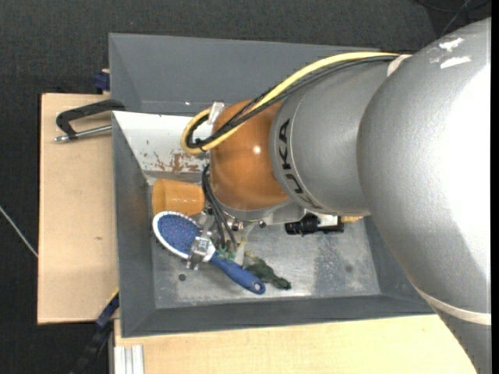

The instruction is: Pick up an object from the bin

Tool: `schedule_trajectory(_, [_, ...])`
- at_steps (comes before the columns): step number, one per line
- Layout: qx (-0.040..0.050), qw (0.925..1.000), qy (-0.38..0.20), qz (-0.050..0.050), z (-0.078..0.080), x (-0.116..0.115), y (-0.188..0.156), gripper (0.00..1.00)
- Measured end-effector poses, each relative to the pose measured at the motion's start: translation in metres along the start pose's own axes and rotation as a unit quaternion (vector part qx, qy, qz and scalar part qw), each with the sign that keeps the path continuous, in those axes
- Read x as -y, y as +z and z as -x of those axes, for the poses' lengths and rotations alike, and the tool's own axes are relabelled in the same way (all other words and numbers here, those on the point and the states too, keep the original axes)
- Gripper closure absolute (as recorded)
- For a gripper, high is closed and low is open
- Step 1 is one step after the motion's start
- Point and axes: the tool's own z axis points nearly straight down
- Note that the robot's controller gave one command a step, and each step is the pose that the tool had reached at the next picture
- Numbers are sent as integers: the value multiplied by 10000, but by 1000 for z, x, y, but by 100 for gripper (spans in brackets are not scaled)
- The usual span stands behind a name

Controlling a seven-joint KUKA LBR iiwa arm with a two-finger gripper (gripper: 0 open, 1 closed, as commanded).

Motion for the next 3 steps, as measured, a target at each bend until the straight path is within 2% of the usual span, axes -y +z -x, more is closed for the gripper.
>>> schedule_trajectory(2, [-21,10000,-17,-16,0,-2,-8,100])
schedule_trajectory(3, [-12,10000,-27,-9,1,-3,-42,100])
